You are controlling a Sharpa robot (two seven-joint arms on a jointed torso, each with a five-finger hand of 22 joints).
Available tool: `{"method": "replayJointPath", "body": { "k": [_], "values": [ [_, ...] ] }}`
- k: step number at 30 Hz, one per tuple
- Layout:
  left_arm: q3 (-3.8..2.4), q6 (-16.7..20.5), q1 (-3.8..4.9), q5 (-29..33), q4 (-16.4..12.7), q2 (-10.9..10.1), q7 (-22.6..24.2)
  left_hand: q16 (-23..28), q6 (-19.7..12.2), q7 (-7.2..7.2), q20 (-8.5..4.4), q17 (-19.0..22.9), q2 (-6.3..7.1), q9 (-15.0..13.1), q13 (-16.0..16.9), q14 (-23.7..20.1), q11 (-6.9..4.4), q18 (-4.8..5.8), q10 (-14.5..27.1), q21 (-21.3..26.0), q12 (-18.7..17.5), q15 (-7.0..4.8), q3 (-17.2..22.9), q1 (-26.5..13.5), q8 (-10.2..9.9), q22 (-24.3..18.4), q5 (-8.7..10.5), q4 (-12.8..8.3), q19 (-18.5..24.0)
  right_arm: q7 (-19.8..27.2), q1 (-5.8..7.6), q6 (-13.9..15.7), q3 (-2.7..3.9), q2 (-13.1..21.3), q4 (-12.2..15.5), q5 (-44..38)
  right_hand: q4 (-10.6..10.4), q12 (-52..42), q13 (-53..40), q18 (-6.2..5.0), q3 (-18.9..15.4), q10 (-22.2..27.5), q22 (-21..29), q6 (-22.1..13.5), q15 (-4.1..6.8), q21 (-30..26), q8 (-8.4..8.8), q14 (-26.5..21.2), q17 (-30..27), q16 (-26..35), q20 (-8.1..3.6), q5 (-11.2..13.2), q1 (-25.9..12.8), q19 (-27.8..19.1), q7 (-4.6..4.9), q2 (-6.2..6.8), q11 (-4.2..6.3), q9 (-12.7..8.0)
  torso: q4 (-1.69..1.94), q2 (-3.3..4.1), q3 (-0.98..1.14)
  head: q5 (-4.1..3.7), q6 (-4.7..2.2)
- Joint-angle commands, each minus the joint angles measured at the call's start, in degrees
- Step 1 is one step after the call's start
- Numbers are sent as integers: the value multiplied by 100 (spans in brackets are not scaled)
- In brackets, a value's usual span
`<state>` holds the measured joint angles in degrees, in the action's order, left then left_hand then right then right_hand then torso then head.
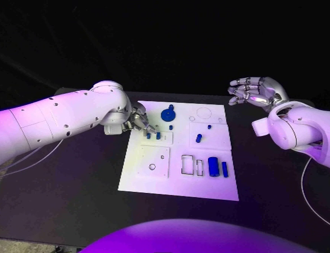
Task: Assemble the parts on the task board
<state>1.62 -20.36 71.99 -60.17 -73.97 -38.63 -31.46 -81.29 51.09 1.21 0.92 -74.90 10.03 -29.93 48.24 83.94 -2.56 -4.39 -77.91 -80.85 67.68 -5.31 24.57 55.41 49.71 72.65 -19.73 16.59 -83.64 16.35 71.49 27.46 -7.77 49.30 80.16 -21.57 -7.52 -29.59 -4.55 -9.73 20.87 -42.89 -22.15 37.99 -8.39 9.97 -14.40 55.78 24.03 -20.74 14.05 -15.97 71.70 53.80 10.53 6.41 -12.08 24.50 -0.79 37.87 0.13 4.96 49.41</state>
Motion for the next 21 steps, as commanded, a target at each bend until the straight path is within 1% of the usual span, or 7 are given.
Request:
{"method": "replayJointPath", "body": {
  "k": [1, 9, 12, 15, 18, 20, 21],
  "values": [
    [-26, 196, 15, 56, -47, -20, 76, 1, -4, 28, -6, -341, 45, 7, -15, 309, 11, 82, 43, 27, -30, -11, -45, -6, -16, -19, 31, 7, -2, 63, -5, -75, 2, 7, 5, 1, 2, -18, 7, -52, -30, 44, 8, -25, 2, -21, -36, -4, -4, 38, 6, -38, -58, 30, 546, -18, 1, -7, 2, 1, -1, -13, -19],
    [-162, 736, 61, 76, -238, -153, 340, 15, -161, 81, 5, -326, 51, 33, -331, 300, 51, 19, 253, 217, -228, 7, -148, 60, -63, -337, 30, -3, 128, 65, -8, -71, 2, 12, -2, 7, 2, -18, 7, -52, -30, 44, 8, -25, 2, -21, -36, -4, -4, 38, 6, -38, -58, 30, 546, -18, 1, -7, 0, 3, 0, -25, -32],
    [-185, 1229, 77, 164, -309, -178, 825, 249, -674, 278, 99, -57, -17, 71, -1641, 152, 223, -219, 1234, 1067, -1081, 133, -118, 622, -181, -1617, -81, -39, 716, 64, -8, -66, 2, 9, -5, 7, -6, -24, 11, -52, -37, 43, 14, -24, 3, -23, -40, 0, -3, 38, 6, -41, -63, 34, 545, -20, 2, -8, 3, 0, 4, -27, -61],
    [-161, 1832, 79, 163, -343, -159, 1399, 315, -986, 431, 206, 48, -31, 107, -1767, 55, 364, -369, 1672, 1706, -1210, 259, -61, 1065, -254, -2453, -85, -16, 1109, 65, -9, -63, 2, 6, -4, 8, -6, -26, 12, -52, -37, 43, 15, -24, 3, -23, -40, 0, -3, 38, 5, -41, -63, 35, 545, -22, 2, -8, 6, 6, 2, -49, -88],
    [-87, 2359, 57, 79, -350, -119, 2033, 1115, -1316, 690, 343, 1048, 73, 369, -1957, -595, 606, -600, 2266, 2870, -1523, 466, -4, 1446, -630, -3894, -85, -89, 1865, 65, -9, -63, 2, 3, -6, 8, -6, -26, 12, -52, -37, 43, 16, -24, 3, -24, -41, 0, -3, 38, 5, -42, -62, 35, 545, -23, 2, -8, 2, 15, -4, -62, -109],
    [-20, 2693, 25, -46, -315, -68, 2549, 1798, -1311, 780, 460, 1840, 132, 601, -2157, -1269, 715, -595, 2703, 3238, -1802, 569, 188, 1979, -929, -4100, -63, -269, 2069, 65, -9, -64, 2, 1, -9, 8, -5, -28, 13, -53, -36, 42, 17, -24, 4, -24, -41, 1, -3, 38, 5, -43, -59, 36, 545, -25, 3, -8, 1, 18, -9, -71, -126],
    [4, 2800, 7, -117, -296, -47, 2724, 1860, -1254, 736, 464, 1940, 130, 706, -2241, -1369, 678, -615, 2783, 3304, -1899, 568, 316, 2204, -1069, -4141, -63, -389, 2077, 65, -9, -65, 2, 0, -9, 8, -5, -28, 13, -53, -36, 42, 17, -24, 4, -24, -41, 1, -3, 38, 5, -43, -59, 36, 545, -25, 3, -8, 3, 18, -13, -82, -133]
  ]
}}
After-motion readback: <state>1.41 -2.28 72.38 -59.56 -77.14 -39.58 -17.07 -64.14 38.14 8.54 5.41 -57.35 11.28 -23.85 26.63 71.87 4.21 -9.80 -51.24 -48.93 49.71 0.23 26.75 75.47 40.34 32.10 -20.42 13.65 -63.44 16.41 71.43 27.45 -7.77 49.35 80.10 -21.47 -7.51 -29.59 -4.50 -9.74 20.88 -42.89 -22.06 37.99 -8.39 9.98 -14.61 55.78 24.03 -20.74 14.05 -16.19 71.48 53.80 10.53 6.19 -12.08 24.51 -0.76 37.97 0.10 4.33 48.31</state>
